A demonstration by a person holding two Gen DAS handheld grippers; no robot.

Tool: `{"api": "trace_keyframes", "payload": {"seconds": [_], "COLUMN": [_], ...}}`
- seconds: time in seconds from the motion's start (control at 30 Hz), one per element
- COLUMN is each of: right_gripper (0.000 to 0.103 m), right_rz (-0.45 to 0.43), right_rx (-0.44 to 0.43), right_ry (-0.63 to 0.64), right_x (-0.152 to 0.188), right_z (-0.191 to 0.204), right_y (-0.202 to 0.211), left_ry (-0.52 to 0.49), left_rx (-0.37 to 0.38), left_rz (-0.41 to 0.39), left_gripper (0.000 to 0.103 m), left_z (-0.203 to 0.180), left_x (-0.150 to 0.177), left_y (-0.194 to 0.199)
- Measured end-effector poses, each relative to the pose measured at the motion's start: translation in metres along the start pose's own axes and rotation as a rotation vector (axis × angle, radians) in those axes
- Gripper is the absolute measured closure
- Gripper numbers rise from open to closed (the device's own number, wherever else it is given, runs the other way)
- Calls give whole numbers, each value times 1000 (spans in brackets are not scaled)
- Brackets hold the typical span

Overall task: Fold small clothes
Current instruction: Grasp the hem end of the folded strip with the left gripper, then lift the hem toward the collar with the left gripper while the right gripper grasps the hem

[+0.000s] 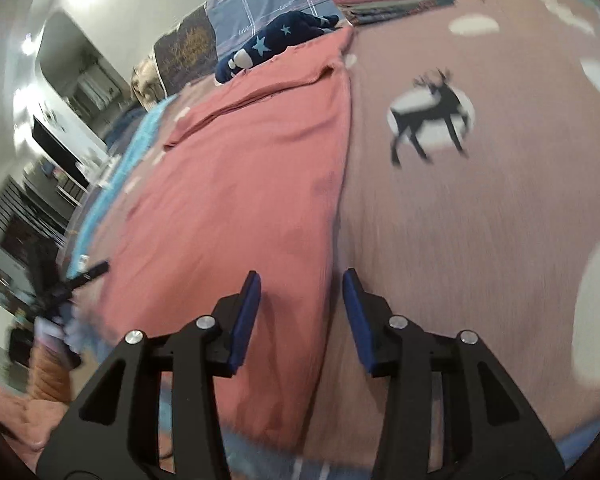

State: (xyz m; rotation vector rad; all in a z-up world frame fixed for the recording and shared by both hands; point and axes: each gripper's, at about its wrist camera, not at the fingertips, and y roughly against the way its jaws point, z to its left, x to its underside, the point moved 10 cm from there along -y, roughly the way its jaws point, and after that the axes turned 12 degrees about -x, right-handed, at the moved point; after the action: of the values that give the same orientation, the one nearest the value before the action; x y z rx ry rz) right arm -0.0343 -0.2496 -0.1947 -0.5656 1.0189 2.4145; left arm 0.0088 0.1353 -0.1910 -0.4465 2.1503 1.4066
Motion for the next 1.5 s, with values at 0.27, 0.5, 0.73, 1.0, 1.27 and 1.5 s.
{"api": "trace_keyframes", "payload": {"seconds": [0.27,0.5,0.73,1.0,1.27,1.5], "right_gripper": [60,61,52,99,99,98], "right_rz": [2,61,49,-56,-328,-400], "right_rx": [-158,-147,-289,-343,-348,-93], "right_ry": [-135,-137,-202,-136,44,192], "right_x": [22,33,15,-17,-61,-56], "right_z": [5,9,16,41,96,102], "right_y": [7,13,-14,10,120,146], "left_ry": [95,135,139,9,-80,-33], "left_rx": [99,109,124,177,239,258], "left_rz": [19,46,17,-130,-360,-407], "left_gripper": [47,56,97,97,100,101], "left_z": [-14,-2,-9,-50,-100,-106], "left_x": [7,8,-7,-44,-49,-50], "left_y": [0,0,-7,51,163,159]}}
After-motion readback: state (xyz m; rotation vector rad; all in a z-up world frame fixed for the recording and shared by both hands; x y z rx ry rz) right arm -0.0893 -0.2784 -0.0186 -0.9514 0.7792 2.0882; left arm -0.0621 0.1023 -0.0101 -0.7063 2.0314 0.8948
